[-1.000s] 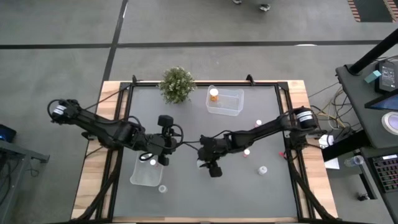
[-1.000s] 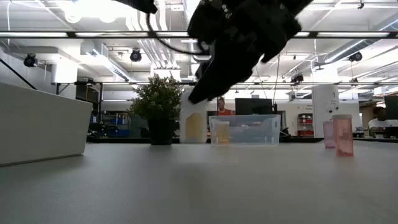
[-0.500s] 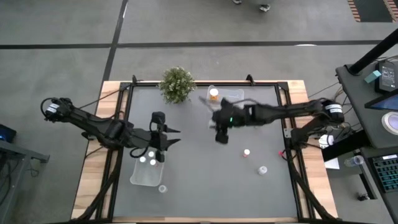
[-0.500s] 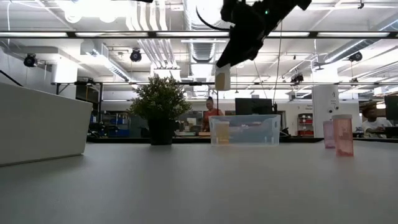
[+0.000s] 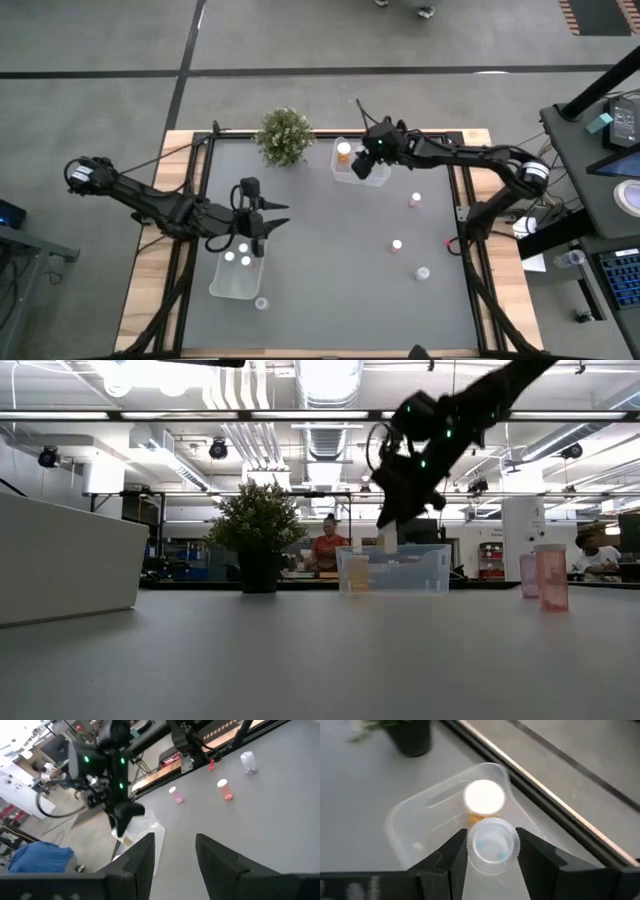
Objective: Pick and place medicine bottles into bin by pill shape (circle, oval)
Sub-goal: Put the middle white capsule bottle into the transparent bin
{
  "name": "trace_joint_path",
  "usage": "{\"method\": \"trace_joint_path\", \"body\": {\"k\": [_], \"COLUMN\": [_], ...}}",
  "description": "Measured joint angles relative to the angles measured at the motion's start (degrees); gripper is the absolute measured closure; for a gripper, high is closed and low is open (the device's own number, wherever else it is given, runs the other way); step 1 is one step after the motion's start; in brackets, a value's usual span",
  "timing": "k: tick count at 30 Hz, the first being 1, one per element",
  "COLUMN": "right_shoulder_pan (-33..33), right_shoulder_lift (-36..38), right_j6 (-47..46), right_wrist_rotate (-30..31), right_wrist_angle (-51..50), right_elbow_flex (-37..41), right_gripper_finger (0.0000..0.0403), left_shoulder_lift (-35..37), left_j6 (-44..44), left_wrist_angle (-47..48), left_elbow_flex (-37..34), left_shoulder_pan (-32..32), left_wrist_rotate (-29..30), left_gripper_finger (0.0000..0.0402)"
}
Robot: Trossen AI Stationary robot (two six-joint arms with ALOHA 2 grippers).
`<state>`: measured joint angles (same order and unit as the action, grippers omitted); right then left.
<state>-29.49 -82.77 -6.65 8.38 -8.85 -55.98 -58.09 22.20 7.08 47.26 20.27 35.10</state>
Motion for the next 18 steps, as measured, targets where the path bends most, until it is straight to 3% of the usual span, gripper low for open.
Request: {"method": "trace_joint_path", "body": {"k": [5,18], "right_shoulder_pan": [-2.20,-2.58], "right_shoulder_lift": [-3.08,-10.99], "right_j6": [-3.01,-5.36], "right_wrist_rotate": [0.20,0.83], "right_wrist_angle": [5.64,6.13], "right_elbow_flex": [2.54,0.16], "right_gripper_finger": [0.0257,0.0253], "left_shoulder_lift": [0.14,0.14], "left_j6": [2.19,2.21], "left_wrist_angle": [-2.79,-3.64], "left_elbow_flex": [-1.75,-1.89], "left_shoulder_pan": [-0.02,-0.02], "left_wrist_rotate": [0.21,1.47], "left_gripper_finger": [0.0274,0.0274]}}
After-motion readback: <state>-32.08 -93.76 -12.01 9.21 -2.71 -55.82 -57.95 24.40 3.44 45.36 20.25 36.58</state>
